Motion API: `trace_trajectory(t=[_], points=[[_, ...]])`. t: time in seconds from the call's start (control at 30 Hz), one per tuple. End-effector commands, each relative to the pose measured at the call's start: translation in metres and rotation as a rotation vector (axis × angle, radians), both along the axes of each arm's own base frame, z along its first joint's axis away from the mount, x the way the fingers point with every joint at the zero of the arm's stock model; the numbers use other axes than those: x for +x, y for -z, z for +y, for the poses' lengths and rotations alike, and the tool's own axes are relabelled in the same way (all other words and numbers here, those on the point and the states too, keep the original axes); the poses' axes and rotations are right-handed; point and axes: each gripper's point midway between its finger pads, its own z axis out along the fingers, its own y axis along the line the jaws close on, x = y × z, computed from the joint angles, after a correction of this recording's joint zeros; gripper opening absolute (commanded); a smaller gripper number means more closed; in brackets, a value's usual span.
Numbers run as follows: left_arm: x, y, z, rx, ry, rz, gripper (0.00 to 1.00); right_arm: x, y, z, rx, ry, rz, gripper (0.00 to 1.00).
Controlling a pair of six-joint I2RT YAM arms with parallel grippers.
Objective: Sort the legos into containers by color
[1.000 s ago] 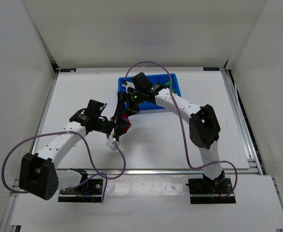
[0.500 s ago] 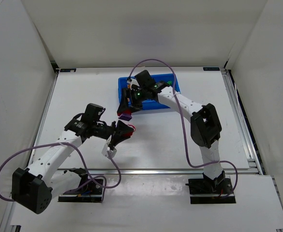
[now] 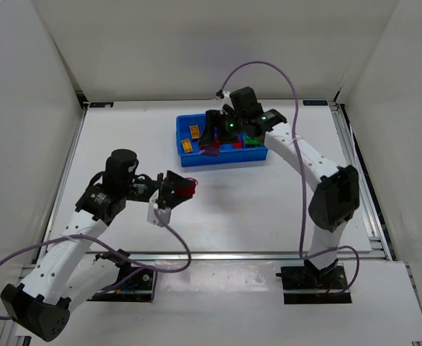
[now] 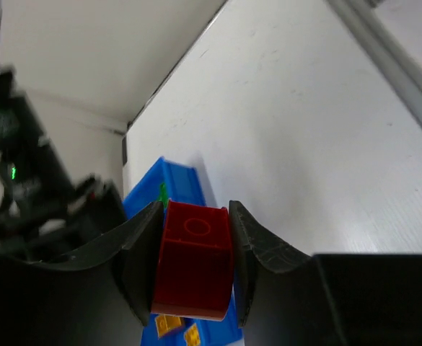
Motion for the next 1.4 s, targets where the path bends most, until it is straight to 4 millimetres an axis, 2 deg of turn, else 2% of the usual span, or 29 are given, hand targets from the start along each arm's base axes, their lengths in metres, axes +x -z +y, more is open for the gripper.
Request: trace_trajectory(t=[0.0, 0.07, 0.1, 0.13, 0.27, 0.3, 0.33, 0.37, 0.4, 0.43, 0.47, 0.5, 0.53, 0.57, 0.6, 0.63, 0.67, 0.7, 0.73, 0.77, 0.8, 0.83, 0.87, 0.93, 0.97, 1.03, 1.07, 1.2, 1.37], points=[[0.034, -0.054, -0.002, -0.161, -0.253, 0.200, 0.21, -0.001, -0.034, -0.022, -0.028, 0.012, -0.162, 0.00], [0.061, -0.065, 0.002, -0.216, -0.420, 0.355, 0.20, 0.000, -0.045, -0.033, -0.043, 0.026, -0.229, 0.00], [0.079, -0.060, -0.002, -0.210, -0.477, 0.435, 0.20, 0.000, -0.039, -0.040, -0.066, 0.037, -0.233, 0.00], [0.088, -0.081, -0.003, -0.263, -0.535, 0.542, 0.20, 0.001, -0.049, -0.048, -0.071, 0.057, -0.269, 0.00], [0.152, -0.095, -0.004, -0.379, -0.789, 0.794, 0.17, 0.008, -0.050, -0.078, -0.145, 0.105, -0.340, 0.00], [0.159, -0.096, -0.008, -0.406, -0.809, 0.892, 0.16, 0.013, -0.055, -0.091, -0.152, 0.134, -0.354, 0.00], [0.177, -0.083, -0.013, -0.394, -0.839, 0.968, 0.16, 0.015, -0.056, -0.097, -0.168, 0.145, -0.363, 0.00], [0.190, -0.100, -0.010, -0.446, -0.848, 1.009, 0.15, 0.023, -0.054, -0.114, -0.200, 0.178, -0.373, 0.00], [0.197, -0.099, -0.015, -0.456, -0.846, 1.083, 0.15, 0.027, -0.056, -0.125, -0.211, 0.201, -0.380, 0.00], [0.213, -0.083, -0.020, -0.426, -0.864, 1.139, 0.15, 0.030, -0.054, -0.133, -0.225, 0.216, -0.377, 0.00], [0.220, -0.099, -0.024, -0.451, -0.848, 1.141, 0.14, 0.036, -0.051, -0.153, -0.241, 0.257, -0.363, 0.00], [0.224, -0.097, -0.031, -0.445, -0.830, 1.188, 0.14, 0.037, -0.055, -0.162, -0.242, 0.277, -0.368, 0.00], [0.237, -0.079, -0.039, -0.414, -0.838, 1.241, 0.14, 0.037, -0.051, -0.171, -0.255, 0.285, -0.363, 0.00], [0.239, -0.091, -0.047, -0.422, -0.800, 1.262, 0.13, 0.036, -0.053, -0.183, -0.264, 0.303, -0.363, 0.00], [0.244, -0.087, -0.053, -0.407, -0.794, 1.288, 0.14, 0.034, -0.053, -0.188, -0.272, 0.306, -0.365, 0.00], [0.257, -0.067, -0.061, -0.377, -0.810, 1.331, 0.14, 0.033, -0.052, -0.194, -0.284, 0.306, -0.369, 0.00], [0.262, -0.076, -0.067, -0.384, -0.792, 1.350, 0.13, 0.029, -0.051, -0.203, -0.295, 0.317, -0.369, 0.00], [0.264, -0.073, -0.075, -0.358, -0.762, 1.376, 0.14, 0.026, -0.051, -0.207, -0.308, 0.310, -0.378, 0.00], [0.273, -0.045, -0.085, -0.302, -0.785, 1.440, 0.14, 0.023, -0.045, -0.212, -0.324, 0.314, -0.375, 0.00], [0.278, -0.058, -0.093, -0.312, -0.751, 1.434, 0.14, 0.020, -0.050, -0.215, -0.321, 0.319, -0.390, 0.00], [0.280, -0.053, -0.101, -0.292, -0.740, 1.449, 0.14, 0.019, -0.052, -0.217, -0.322, 0.318, -0.406, 0.00], [0.283, -0.045, -0.110, -0.275, -0.746, 1.458, 0.14, 0.017, -0.049, -0.220, -0.327, 0.321, -0.403, 0.00], [0.291, -0.023, -0.118, -0.242, -0.768, 1.476, 0.14, 0.014, -0.053, -0.221, -0.324, 0.325, -0.419, 0.00], [0.307, -0.018, -0.125, -0.264, -0.820, 1.419, 0.15, 0.014, -0.055, -0.227, -0.324, 0.341, -0.421, 0.00], [0.315, 0.005, -0.127, -0.236, -0.860, 1.432, 0.15, 0.014, -0.056, -0.228, -0.321, 0.345, -0.416, 0.00], [0.327, 0.006, -0.132, -0.245, -0.886, 1.404, 0.15, 0.014, -0.057, -0.232, -0.315, 0.359, -0.413, 0.00], [0.333, 0.032, -0.134, -0.208, -0.924, 1.431, 0.16, 0.015, -0.056, -0.236, -0.310, 0.367, -0.407, 0.00], [0.344, 0.054, -0.144, -0.181, -0.959, 1.346, 0.20, 0.018, -0.054, -0.239, -0.305, 0.373, -0.391, 0.00], [0.361, 0.084, -0.141, -0.170, -1.043, 1.313, 0.21, 0.022, -0.053, -0.241, -0.298, 0.377, -0.385, 0.00]])
